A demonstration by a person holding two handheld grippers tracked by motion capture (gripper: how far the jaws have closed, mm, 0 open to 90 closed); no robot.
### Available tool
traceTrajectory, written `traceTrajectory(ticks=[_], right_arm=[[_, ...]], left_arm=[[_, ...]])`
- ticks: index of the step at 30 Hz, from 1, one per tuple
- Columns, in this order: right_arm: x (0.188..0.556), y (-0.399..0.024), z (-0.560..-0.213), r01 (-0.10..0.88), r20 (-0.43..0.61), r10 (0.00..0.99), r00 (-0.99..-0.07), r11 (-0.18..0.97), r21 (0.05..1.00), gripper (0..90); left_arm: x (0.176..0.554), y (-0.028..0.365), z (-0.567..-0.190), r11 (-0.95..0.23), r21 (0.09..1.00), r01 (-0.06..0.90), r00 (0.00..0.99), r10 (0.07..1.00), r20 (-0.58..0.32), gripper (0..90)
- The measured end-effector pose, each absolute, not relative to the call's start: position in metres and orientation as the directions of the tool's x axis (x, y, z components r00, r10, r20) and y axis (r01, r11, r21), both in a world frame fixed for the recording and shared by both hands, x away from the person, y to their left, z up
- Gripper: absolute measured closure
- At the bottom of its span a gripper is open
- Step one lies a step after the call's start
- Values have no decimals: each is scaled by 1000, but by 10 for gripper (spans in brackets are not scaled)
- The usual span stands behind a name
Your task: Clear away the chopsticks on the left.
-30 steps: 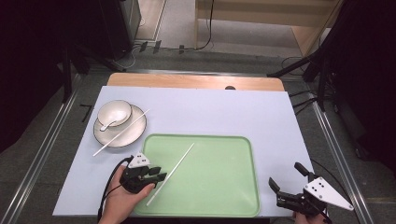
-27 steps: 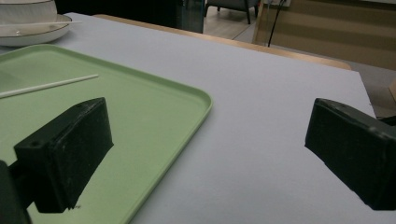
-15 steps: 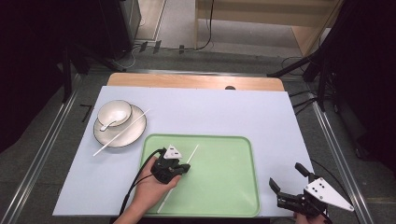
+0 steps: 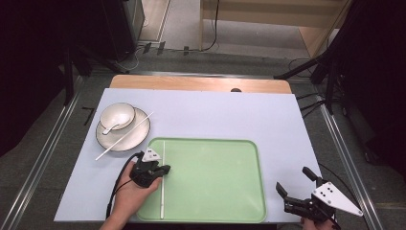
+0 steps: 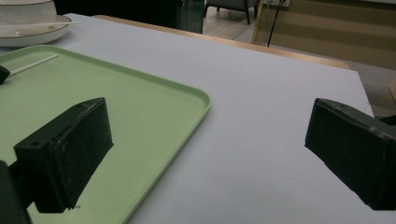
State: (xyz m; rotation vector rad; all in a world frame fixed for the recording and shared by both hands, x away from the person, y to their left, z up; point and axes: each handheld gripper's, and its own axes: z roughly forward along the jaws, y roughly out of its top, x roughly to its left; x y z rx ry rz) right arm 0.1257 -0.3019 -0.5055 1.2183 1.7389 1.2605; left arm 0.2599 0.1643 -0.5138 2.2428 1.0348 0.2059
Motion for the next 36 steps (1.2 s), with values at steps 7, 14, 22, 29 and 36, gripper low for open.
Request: traceTrajectory(ticks=[7, 14, 22, 29, 36], right_arm=[[126, -302, -506, 303, 10, 937, -350, 103, 947, 9], [126, -300, -506, 305, 6, 936, -353, 109, 946, 9], [126, -301, -506, 305, 8, 937, -349, 106, 947, 9], [126, -301, -506, 303, 9, 936, -353, 105, 947, 9], [127, -300, -506, 305, 9, 935, -353, 106, 947, 9]], left_arm=[[253, 189, -512, -457, 632, 625, 674, 724, -143, 900], [248, 186, -514, -479, 626, 616, 693, 707, -141, 900], [224, 179, -514, -520, 614, 593, 733, 665, -144, 895], [230, 202, -514, -474, 622, 623, 693, 703, -158, 900], [233, 205, -515, -464, 629, 624, 693, 701, -169, 900]])
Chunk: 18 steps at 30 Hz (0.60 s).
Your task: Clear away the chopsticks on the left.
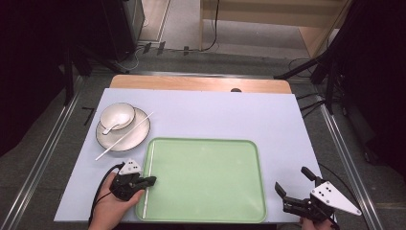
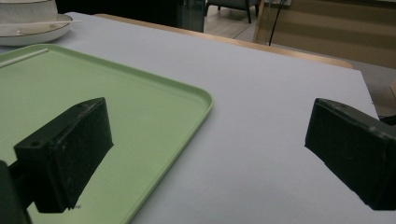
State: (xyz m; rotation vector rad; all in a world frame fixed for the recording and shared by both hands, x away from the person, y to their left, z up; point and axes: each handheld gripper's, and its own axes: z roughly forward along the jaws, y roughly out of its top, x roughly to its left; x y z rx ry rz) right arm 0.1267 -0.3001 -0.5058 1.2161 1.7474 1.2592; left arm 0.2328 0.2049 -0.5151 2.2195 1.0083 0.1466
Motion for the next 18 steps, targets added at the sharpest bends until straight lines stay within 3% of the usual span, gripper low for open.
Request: traceTrajectory(ticks=[2, 15, 18], right_arm=[[127, -300, -506, 305, 7, 935, -354, 108, 946, 9], [126, -301, -506, 303, 10, 936, -352, 104, 947, 9], [126, -301, -506, 304, 10, 935, -354, 105, 947, 9]], left_arm=[[233, 205, -515, -466, 634, 618, 698, 696, -169, 880], [230, 193, -511, -496, 664, 559, 756, 634, -164, 534], [229, 192, -506, -486, 688, 539, 765, 624, -159, 404]])
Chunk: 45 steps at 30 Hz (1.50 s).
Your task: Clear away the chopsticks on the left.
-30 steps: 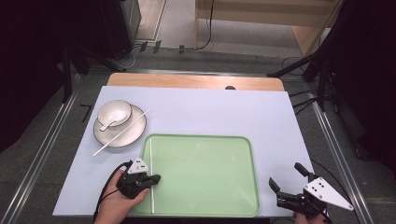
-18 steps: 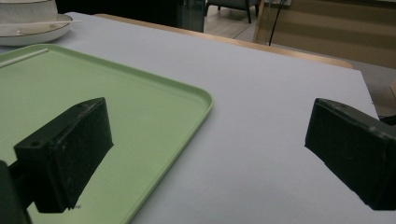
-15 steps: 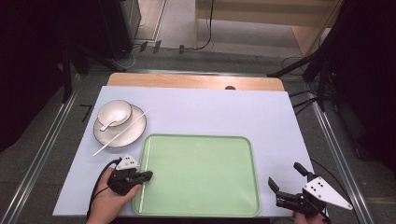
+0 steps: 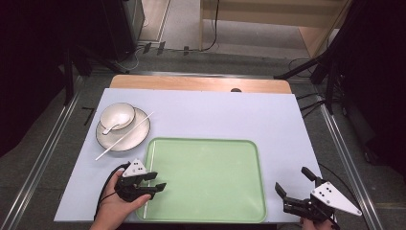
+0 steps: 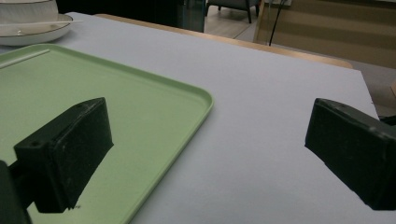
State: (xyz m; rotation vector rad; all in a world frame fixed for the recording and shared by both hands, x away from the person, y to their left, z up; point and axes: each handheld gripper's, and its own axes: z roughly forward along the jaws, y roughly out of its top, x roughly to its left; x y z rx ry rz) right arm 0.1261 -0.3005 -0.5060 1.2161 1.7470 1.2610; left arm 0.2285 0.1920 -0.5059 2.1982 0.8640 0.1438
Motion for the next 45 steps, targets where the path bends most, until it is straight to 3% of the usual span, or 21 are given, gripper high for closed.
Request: traceTrajectory(ticks=[5, 8, 18, 27, 35, 45], right_arm=[[127, -301, -506, 306, 10, 934, -356, 107, 946, 9], [127, -301, -506, 306, 12, 935, -355, 105, 946, 9], [127, -301, -506, 306, 12, 937, -348, 102, 947, 9], [126, -301, -506, 307, 13, 938, -346, 100, 946, 9], [127, -300, -506, 307, 9, 937, -350, 105, 946, 9], [125, -301, -505, 302, 9, 938, -346, 102, 948, 9]], left_arm=[[228, 196, -494, -427, 739, 521, 764, 620, -181, 155], [229, 202, -488, -414, 754, 510, 754, 638, -159, 92], [251, 242, -477, -349, 765, 542, 672, 727, -144, 88], [274, 284, -468, -334, 747, 575, 558, 827, -60, 233], [299, 306, -475, -301, 723, 622, 464, 885, -30, 424], [328, 299, -481, -337, 672, 659, 507, 859, -67, 678]])
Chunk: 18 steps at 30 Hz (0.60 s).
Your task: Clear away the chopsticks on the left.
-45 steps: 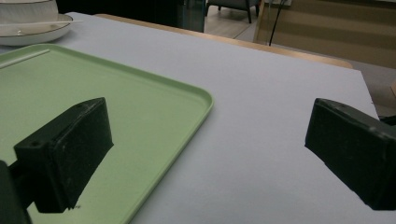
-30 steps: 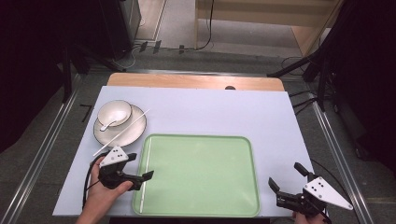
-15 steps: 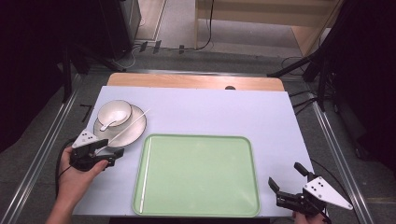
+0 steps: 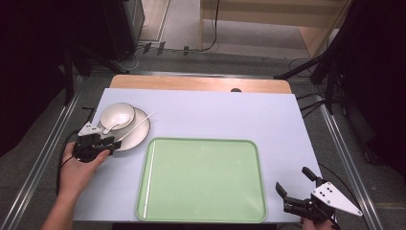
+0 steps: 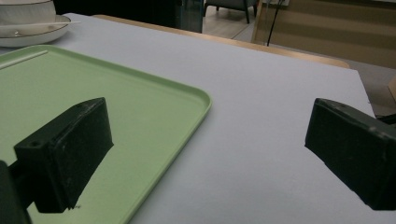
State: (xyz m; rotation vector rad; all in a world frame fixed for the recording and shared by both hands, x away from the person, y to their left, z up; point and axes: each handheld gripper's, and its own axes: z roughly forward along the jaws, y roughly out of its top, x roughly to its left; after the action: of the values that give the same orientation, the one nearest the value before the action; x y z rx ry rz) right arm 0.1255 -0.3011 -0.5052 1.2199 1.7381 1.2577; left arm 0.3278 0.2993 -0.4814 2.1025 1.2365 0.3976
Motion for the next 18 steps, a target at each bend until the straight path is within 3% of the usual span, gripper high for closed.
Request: traceTrajectory(ticks=[9, 14, 18], right_arm=[[126, -304, -506, 306, 16, 938, -345, 96, 947, 9], [125, -304, -506, 305, 16, 939, -344, 96, 947, 9], [125, -303, -506, 308, 18, 938, -345, 96, 946, 9]], left_arm=[[348, 286, -491, -411, 617, 671, 513, 858, 13, 688], [348, 281, -492, -475, 604, 640, 573, 819, 37, 835], [346, 280, -492, -496, 600, 628, 596, 802, 40, 853]])
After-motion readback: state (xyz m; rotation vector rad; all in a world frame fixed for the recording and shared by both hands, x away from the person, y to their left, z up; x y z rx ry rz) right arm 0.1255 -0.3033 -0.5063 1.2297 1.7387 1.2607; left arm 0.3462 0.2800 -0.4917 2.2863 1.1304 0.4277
